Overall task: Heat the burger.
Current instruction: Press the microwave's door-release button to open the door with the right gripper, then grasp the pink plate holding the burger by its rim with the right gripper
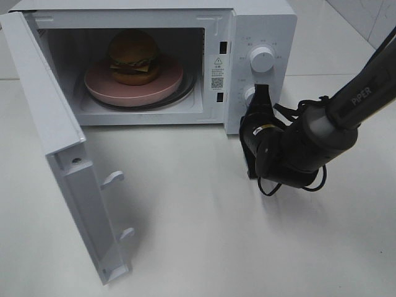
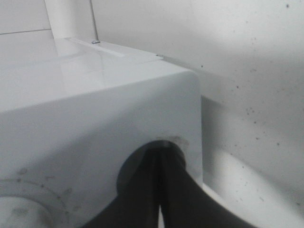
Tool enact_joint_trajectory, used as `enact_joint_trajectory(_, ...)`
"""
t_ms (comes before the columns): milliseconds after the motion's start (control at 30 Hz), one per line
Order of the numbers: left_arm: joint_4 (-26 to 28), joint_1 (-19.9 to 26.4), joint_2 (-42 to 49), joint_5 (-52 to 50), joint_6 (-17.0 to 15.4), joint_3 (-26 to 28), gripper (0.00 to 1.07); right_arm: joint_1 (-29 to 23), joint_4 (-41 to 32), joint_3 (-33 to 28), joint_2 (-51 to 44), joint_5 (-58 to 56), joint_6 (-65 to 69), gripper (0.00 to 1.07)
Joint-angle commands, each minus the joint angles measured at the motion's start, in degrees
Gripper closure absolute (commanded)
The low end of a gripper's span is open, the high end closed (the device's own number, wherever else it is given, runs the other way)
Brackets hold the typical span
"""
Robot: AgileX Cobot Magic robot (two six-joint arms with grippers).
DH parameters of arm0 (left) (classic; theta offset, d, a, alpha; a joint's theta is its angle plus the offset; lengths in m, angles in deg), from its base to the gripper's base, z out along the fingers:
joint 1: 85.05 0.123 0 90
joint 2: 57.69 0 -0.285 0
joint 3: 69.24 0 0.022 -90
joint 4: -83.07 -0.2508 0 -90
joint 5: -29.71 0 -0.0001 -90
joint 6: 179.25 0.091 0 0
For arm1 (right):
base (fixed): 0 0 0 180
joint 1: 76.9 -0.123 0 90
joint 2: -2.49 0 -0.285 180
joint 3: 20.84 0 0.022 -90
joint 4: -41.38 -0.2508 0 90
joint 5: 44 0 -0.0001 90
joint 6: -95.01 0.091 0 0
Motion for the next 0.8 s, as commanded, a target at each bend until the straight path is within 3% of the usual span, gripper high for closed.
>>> enact_joint_trajectory(33, 0.4, 0.0, 0.3, 0.1, 0.1, -0.3, 0.25, 2.6, 6.6, 1.5, -2.1, 10.0, 0.3, 1.07)
enact_joint_trajectory(800, 0.4, 0.0, 0.3, 0.1, 0.1, -0.3, 0.25, 2.6, 18.6, -10.1, -9.7, -1.3, 5.6, 1.07)
